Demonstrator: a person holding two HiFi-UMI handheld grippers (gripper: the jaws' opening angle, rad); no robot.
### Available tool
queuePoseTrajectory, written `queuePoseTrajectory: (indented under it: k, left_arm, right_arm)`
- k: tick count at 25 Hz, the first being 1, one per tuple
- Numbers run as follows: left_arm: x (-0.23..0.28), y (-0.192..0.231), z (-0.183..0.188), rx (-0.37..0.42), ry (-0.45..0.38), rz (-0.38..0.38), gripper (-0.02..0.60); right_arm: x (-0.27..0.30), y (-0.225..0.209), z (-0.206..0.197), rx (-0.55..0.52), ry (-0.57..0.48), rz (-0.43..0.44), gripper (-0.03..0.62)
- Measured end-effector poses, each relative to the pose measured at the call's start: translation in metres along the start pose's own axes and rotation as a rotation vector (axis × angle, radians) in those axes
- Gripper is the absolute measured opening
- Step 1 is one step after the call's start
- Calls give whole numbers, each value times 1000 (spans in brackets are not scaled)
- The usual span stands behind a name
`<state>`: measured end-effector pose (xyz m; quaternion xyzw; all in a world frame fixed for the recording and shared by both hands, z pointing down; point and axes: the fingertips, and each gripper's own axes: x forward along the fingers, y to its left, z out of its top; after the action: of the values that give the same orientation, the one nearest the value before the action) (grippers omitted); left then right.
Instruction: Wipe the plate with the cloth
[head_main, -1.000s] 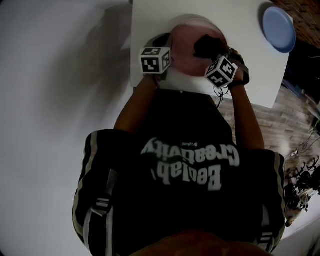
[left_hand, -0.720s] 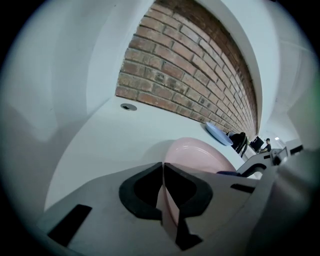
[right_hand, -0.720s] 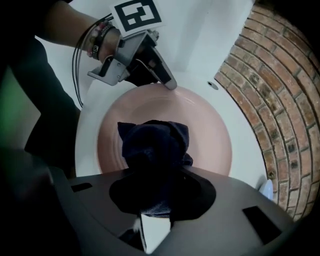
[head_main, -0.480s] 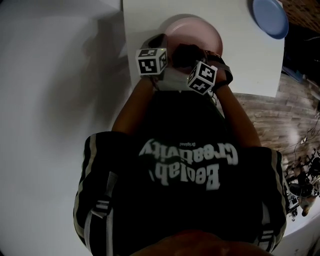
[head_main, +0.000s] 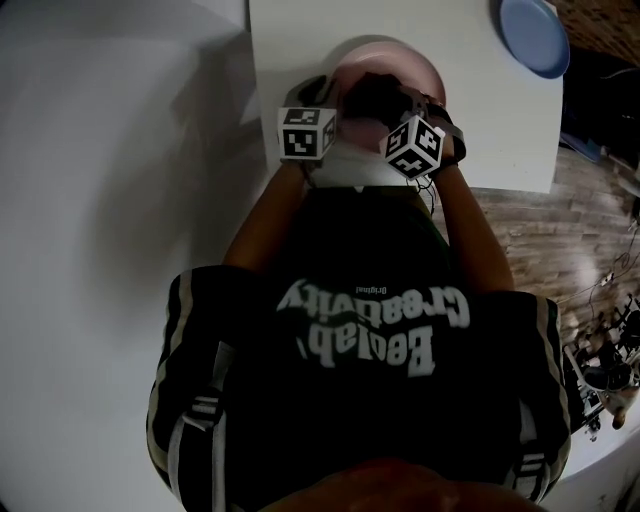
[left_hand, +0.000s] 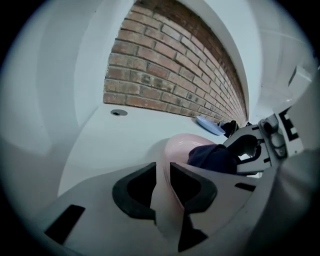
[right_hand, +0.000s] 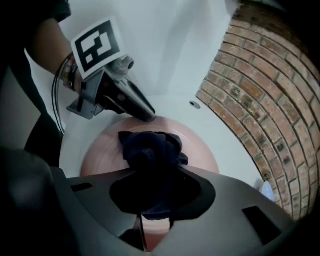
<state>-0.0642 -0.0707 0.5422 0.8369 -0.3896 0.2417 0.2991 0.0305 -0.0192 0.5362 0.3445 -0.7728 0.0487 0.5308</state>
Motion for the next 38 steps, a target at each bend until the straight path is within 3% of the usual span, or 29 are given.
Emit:
queuePoseTrajectory:
  k: [5, 13, 20, 24, 30, 33, 38]
  left_arm:
    - [-15, 2, 8, 72, -54, 22, 87]
    - [-57, -36, 72, 226, -257, 98, 56]
    - [-112, -74, 111, 215, -434, 95, 11]
    - [-119, -111, 136, 203, -504, 76, 2]
    - [-160, -166, 166, 353, -674, 111, 0]
    - [-177, -194, 173, 397, -731, 113, 0]
    - [-187, -228, 202, 450, -812, 179, 0]
  right_arm:
    - [-31, -30, 10, 144, -152, -108, 86]
    - [-103, -75, 46, 279, -455, -238, 86]
    - [-172, -91, 61, 377, -638, -337, 86]
    - [-208, -117, 48, 392, -739, -399, 86]
    - [-259, -132, 43, 401, -859, -420, 86]
    - [-285, -134, 42, 378, -918, -436, 86]
    - [-320, -159, 29, 349, -1006, -467, 86]
